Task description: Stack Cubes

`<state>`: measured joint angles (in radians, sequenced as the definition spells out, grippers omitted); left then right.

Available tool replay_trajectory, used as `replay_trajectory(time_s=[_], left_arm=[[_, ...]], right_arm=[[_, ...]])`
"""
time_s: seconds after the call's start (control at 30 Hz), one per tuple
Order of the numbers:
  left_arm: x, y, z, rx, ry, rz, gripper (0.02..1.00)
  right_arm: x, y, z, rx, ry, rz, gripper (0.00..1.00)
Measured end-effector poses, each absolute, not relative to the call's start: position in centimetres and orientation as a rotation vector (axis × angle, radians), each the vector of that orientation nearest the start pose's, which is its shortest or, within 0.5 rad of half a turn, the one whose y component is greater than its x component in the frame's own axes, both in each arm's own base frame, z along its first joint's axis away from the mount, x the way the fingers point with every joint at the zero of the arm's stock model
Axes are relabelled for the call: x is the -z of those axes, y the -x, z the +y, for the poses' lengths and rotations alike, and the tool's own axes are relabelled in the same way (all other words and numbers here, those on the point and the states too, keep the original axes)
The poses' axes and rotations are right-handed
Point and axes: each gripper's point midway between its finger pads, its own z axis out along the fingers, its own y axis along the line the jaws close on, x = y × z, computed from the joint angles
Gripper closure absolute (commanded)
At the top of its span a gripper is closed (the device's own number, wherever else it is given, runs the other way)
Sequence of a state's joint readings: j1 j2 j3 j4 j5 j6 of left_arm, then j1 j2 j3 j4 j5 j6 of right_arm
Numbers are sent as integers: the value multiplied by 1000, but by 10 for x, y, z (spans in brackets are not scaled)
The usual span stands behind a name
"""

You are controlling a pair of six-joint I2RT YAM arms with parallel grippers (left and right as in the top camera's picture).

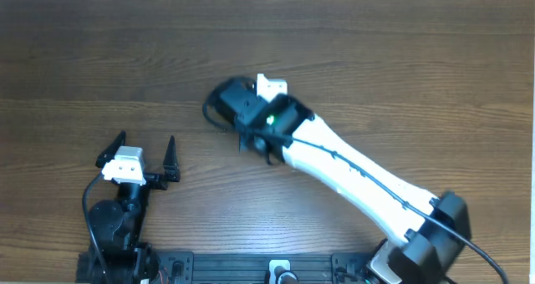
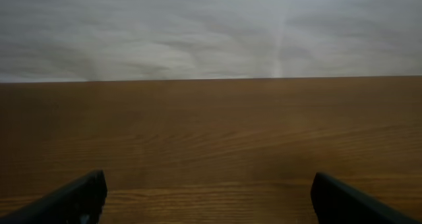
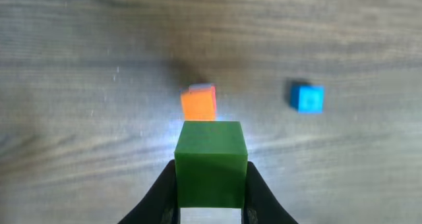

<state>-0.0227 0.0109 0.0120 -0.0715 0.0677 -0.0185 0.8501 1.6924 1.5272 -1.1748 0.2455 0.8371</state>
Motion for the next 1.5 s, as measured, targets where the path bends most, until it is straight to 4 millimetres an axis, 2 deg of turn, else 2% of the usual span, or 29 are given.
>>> replay_trajectory(time_s=[0.1,0.13,0.23,0.37,1.5], left_arm=[[-159,-246,-17,87,-55,1641,18],[-159,-246,-17,87,-55,1641,18],[-159,-246,-17,87,-55,1641,20],[-159,-246,-17,87,-55,1641,18],[-159,-246,-17,87,-55,1641,18]], right_arm=[[-145,-281,244,16,4,2835,989],[-134,-283,246,36,25,2861,991],[-110,-281,251,72,72,2921,989],[-99,-280,255,67,84,2955,989],[-96,-278,254,18,79,3003,989]])
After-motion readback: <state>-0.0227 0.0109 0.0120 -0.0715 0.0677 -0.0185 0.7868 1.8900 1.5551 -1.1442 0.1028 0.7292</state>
